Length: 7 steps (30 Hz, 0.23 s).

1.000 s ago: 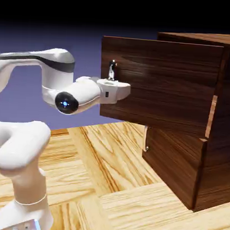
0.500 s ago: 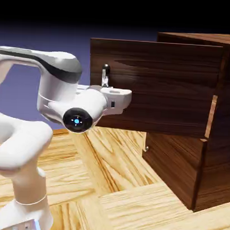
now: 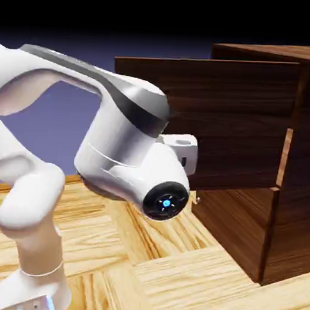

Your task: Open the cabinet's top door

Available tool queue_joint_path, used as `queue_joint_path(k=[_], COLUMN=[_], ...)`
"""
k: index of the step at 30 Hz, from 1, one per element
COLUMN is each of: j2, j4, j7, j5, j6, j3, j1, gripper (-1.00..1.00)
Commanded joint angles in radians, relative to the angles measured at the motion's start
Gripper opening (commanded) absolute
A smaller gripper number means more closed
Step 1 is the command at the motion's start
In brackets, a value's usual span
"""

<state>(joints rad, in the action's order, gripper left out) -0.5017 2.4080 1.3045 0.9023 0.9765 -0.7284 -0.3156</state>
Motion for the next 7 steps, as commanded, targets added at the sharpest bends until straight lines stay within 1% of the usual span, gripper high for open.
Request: queue_joint_path(k=[1,7], j2=[0.036,0.235], j4=[-0.034,-0.214], j7=[0.019,0.137], j5=[-0.011,-0.061], j6=[-0.032,-0.209], j3=[-0.023,-0.135], j1=[0.019,0.101], gripper=[-1.00,-1.00])
